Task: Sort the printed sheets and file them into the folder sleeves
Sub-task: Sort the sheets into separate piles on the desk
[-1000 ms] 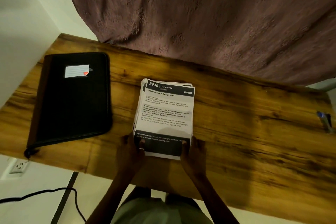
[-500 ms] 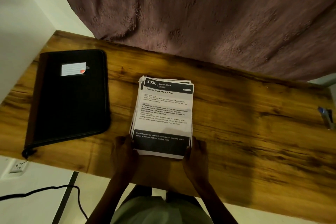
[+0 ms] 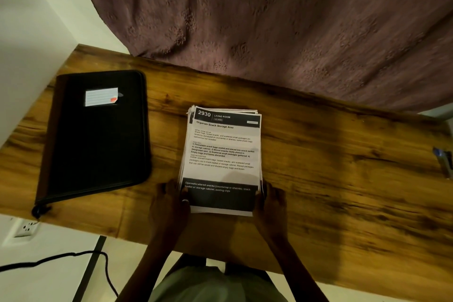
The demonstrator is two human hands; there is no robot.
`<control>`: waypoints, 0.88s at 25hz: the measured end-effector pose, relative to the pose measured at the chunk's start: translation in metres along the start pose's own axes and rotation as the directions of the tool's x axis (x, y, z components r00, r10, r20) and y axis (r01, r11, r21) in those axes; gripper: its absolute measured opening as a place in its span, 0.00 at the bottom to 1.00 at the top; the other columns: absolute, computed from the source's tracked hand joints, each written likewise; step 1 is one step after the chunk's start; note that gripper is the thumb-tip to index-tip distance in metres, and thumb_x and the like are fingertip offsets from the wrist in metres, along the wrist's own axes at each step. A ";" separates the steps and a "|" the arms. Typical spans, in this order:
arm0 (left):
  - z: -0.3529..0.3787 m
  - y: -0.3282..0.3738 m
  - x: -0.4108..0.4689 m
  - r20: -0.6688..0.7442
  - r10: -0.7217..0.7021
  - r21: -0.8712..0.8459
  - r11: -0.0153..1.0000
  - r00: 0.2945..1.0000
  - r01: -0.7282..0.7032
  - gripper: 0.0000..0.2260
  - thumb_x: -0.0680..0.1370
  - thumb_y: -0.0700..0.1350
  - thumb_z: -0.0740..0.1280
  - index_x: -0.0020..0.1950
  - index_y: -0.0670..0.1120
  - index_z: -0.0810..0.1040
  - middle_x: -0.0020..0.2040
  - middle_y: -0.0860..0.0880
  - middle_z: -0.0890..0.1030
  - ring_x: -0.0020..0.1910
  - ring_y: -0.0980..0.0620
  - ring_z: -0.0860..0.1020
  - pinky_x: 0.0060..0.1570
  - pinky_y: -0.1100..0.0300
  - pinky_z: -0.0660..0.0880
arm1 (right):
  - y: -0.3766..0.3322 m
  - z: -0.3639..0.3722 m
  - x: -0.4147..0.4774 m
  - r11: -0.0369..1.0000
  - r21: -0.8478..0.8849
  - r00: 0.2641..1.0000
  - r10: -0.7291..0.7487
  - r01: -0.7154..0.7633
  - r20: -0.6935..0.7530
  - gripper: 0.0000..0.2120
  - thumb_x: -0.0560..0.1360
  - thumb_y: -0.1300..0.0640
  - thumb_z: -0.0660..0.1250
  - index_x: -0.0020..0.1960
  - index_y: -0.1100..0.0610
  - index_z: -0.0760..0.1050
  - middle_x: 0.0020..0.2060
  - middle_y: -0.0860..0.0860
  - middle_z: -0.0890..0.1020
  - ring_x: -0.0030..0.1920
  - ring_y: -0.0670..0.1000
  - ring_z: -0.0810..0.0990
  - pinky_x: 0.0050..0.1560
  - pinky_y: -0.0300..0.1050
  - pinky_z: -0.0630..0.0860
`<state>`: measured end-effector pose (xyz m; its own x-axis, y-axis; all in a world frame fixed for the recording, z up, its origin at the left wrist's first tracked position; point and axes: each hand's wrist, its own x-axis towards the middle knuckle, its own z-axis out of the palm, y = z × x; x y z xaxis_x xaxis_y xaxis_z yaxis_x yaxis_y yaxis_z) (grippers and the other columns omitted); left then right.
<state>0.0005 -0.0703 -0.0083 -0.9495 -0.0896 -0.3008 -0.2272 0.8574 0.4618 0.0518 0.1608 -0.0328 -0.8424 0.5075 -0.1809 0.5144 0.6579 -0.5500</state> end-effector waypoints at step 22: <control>-0.005 0.021 0.013 0.074 0.006 0.025 1.000 0.997 -0.008 0.24 0.79 0.48 0.68 0.74 0.45 0.68 0.71 0.40 0.68 0.66 0.41 0.72 0.56 0.51 0.75 | -0.021 0.000 0.018 0.998 -0.066 0.997 0.013 -0.008 0.072 0.19 0.79 0.54 0.64 0.69 0.55 0.69 0.65 0.57 0.72 0.66 0.57 0.71 0.63 0.50 0.74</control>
<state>-0.0181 -0.0559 0.0015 -0.9323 -0.0466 -0.3586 -0.2141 0.8703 0.4436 0.0253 0.1559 -0.0242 -0.8453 0.4743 -0.2461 0.5304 0.6893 -0.4935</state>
